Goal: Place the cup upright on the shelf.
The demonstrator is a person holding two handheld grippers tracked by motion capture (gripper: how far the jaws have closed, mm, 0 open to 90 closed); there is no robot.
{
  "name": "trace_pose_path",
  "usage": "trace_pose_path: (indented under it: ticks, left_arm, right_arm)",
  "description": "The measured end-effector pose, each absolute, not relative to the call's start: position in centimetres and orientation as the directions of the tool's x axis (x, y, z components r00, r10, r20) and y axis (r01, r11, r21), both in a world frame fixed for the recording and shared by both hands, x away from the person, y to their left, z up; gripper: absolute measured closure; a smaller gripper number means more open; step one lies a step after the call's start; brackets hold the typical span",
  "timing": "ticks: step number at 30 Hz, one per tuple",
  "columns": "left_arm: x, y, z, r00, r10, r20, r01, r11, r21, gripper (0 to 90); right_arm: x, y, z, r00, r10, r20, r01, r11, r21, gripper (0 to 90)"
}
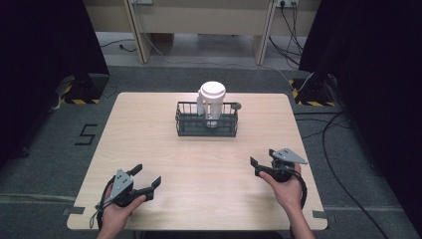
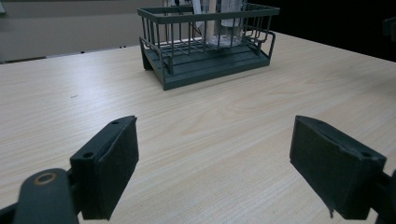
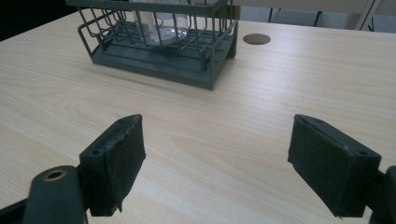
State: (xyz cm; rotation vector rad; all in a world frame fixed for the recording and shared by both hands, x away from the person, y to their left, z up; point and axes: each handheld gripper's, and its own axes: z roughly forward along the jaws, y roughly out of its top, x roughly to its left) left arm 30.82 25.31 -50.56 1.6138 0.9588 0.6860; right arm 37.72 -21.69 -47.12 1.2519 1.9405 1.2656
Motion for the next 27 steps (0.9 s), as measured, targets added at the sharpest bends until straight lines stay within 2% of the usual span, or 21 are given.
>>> trace_pose_path:
  ticks: [27]
  left_arm:
    - [30.9, 25.4, -50.7, 0.501, 0.864, -0.046, 0.243, -0.089, 0.966, 15.0]
  right_arm:
    - [34.4, -23.9, -49.4, -0.408, 0.908, 0.096, 0.420, 0.093, 0.903, 19.8]
